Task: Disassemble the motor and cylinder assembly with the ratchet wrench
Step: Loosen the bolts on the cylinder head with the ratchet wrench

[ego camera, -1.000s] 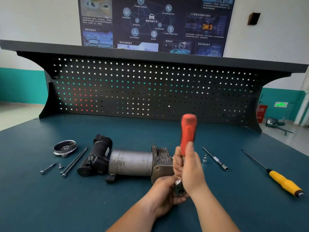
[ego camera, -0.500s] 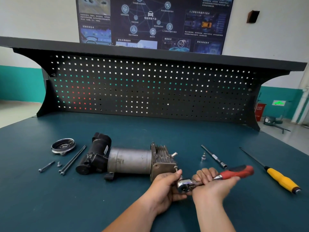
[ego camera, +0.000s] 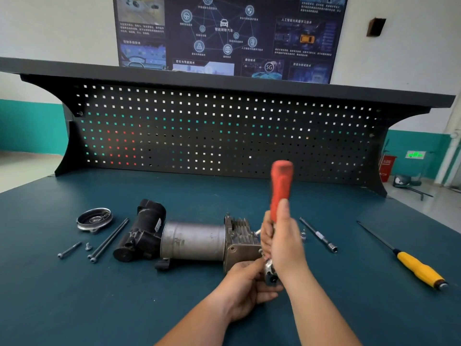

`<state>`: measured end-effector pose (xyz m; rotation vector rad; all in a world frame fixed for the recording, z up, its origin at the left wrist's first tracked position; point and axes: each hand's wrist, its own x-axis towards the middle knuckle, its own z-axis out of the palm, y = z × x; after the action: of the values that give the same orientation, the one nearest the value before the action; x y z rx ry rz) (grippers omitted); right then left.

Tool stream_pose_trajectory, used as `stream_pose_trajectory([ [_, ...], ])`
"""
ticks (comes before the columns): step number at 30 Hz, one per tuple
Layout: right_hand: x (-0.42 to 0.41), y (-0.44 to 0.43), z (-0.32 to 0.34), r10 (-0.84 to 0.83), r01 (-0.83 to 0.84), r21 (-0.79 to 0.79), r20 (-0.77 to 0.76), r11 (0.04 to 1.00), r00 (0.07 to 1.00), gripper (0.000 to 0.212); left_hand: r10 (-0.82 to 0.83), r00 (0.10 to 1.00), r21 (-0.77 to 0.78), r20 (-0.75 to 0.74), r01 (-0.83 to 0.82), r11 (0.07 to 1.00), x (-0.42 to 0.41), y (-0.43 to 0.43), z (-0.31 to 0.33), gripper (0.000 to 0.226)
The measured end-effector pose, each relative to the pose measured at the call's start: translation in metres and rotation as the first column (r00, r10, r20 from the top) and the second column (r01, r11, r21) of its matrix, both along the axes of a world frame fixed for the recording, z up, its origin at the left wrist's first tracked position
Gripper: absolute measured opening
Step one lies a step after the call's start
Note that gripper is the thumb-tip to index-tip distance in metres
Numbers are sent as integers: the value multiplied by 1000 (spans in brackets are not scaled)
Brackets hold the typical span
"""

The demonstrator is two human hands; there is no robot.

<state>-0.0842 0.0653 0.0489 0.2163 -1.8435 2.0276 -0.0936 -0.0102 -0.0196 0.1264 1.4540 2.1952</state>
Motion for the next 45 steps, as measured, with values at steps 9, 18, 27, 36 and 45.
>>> stream_pose_trajectory([
  [9,0,-21,-7,25,48,481,-143,875,989,55,-3,999,49,-32,4,999,-1,-3,-1,40],
  [18,4,5,-9,59,-67,-266,-38,962,998,63,33,998,-3,-60,-33,999,0,0,1,33],
  [27,5,35,-31,-44,163,-875,160,456,986,70,23,998,-12,-63,-24,1000,2,1,0,25],
  [36,5,25,-27,-124,137,-824,81,549,989,71,26,999,15,-36,-25,1000,3,-1,1,24],
  [45,5,4,-11,-45,-5,-460,-99,888,994,56,10,1000,66,21,-12,998,-2,-2,1,22],
])
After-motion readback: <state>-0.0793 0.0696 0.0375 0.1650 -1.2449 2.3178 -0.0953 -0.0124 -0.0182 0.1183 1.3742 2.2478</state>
